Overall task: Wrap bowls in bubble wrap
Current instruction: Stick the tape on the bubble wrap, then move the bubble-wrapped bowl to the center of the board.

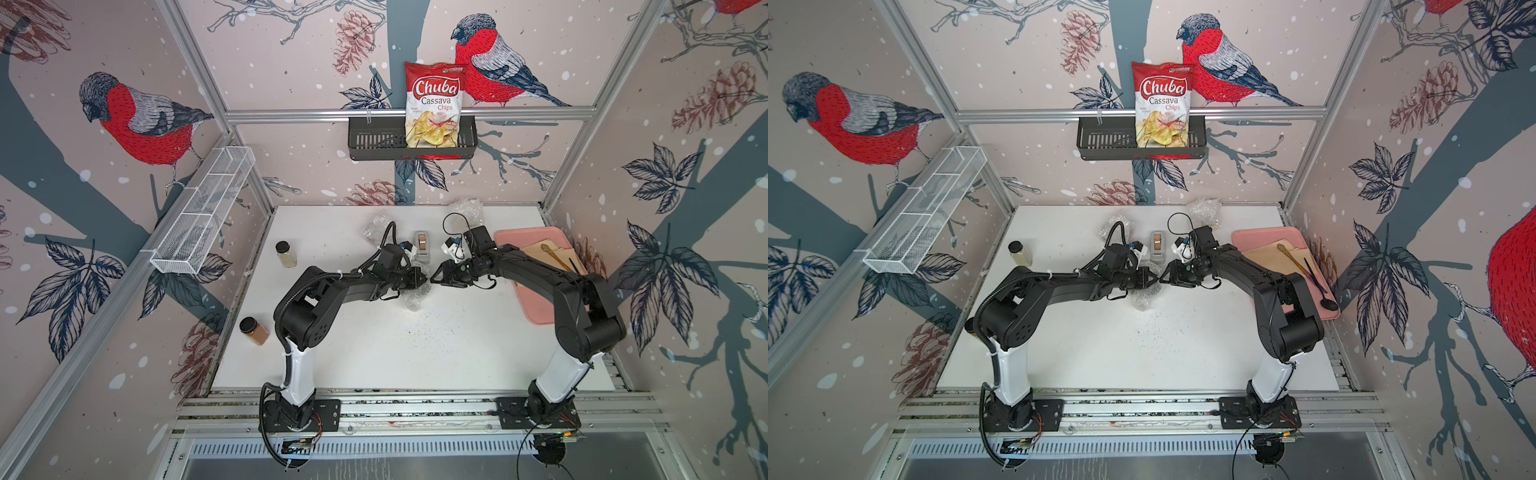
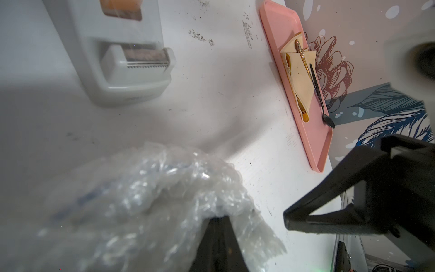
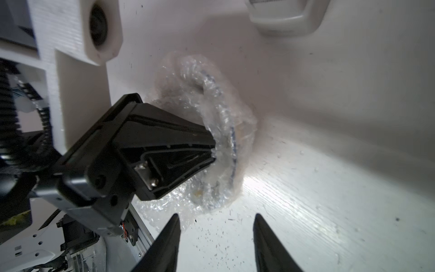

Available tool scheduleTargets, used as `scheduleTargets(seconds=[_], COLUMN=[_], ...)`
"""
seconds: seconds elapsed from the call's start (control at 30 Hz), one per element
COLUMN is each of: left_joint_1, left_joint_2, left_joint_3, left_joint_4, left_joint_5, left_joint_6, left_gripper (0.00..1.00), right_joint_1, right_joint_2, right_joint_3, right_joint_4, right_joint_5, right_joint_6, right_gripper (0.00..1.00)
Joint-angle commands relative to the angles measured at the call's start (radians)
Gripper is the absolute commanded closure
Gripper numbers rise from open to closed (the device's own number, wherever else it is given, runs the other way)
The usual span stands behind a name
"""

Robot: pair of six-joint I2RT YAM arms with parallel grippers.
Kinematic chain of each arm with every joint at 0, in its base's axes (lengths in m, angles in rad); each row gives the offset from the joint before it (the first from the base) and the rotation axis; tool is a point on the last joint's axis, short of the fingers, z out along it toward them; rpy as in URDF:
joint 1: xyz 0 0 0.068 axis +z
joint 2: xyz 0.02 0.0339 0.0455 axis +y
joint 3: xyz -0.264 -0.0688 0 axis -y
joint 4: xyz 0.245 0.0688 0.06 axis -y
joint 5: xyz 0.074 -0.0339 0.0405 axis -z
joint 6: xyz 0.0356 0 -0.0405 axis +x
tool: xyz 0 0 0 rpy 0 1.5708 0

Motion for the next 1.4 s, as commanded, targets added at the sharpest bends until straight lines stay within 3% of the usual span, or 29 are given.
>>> scheduleTargets(seconds=[0.0,0.27,0.4,0.7,0.87,1.37], left_joint_1=[-0.005,-0.007,-0.008,-0.008,-0.009,0.056], left_joint_2=[0.006,0.01,0.009,0.004,0.0,-0.066], left_joint_3=[0.002,0.006,0.006,0.005,0.009,0.034], left_joint_4=[-0.095,-0.1,-0.098,-0.101,-0.109,-0.196], left_joint_5=[-0.011,-0.011,-0.012,-0.014,-0.028,-0.086], left_joint_6=[0.004,0.003,0.001,0.002,0.005,0.045], left_gripper=[0.93,0.93,0.93,0.93,0.93,0.88], right_joint_1=[0.018,0.042,0.038,0.015,0.002,-0.03], right_joint_2=[0.007,0.058,0.086,0.133,0.108,0.074], right_joint_3=[-0.009,-0.059,-0.062,-0.068,-0.068,-0.059], right_joint_4=[0.048,0.212,0.253,0.244,0.214,0.141], right_joint_5=[0.006,0.002,0.01,0.036,0.049,0.062], right_joint_6=[0.039,0.135,0.153,0.133,0.114,0.07], right_gripper=[0.44,0.41,0.47,0.82,0.92,0.94])
